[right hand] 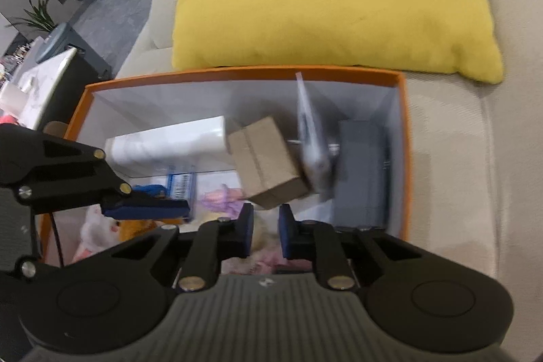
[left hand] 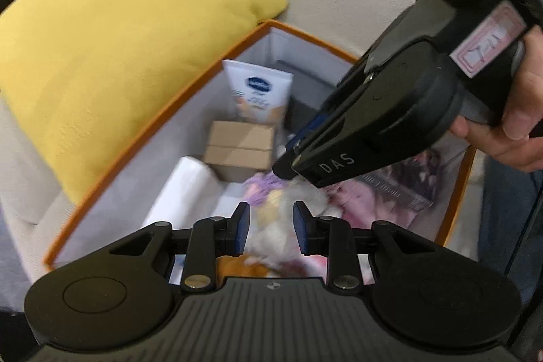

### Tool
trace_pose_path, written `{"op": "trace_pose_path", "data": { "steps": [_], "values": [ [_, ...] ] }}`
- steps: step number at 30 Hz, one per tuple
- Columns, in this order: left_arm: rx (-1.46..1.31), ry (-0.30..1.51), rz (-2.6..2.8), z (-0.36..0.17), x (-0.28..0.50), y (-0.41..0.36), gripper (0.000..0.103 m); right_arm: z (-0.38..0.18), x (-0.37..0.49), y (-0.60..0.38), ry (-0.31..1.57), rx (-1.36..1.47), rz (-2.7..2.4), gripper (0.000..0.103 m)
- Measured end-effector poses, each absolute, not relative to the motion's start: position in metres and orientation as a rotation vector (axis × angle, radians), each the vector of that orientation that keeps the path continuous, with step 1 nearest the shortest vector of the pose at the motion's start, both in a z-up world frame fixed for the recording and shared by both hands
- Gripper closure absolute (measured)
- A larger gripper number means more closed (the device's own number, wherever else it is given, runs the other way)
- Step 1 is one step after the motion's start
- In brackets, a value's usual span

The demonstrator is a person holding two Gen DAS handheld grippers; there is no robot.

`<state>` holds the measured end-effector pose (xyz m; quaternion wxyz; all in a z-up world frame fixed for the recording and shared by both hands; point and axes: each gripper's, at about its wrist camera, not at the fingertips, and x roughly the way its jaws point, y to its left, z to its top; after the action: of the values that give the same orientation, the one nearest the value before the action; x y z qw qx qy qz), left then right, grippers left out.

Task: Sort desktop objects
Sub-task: 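Lower the cardboard box and white roll into the box and open both grippers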

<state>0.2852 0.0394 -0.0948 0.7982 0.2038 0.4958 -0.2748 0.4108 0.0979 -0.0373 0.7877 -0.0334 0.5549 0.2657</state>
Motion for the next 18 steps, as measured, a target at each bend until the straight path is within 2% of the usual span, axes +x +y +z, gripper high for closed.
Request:
{"op": "trace_pose_path", "data": {
  "steps": [7, 18],
  "values": [
    [0.509, 1.113, -0.476, -0.104, 0.293, 0.068, 0.071, -0.048, 0.421, 0.125, 1.213, -0.024, 0.601, 0.086],
    [0.409, 1.256, -0.419, -0.112, 0.325, 0.089, 0.071, -0.056, 0.435, 0.131, 1.234, -0.001, 0.608, 0.085]
  ]
}}
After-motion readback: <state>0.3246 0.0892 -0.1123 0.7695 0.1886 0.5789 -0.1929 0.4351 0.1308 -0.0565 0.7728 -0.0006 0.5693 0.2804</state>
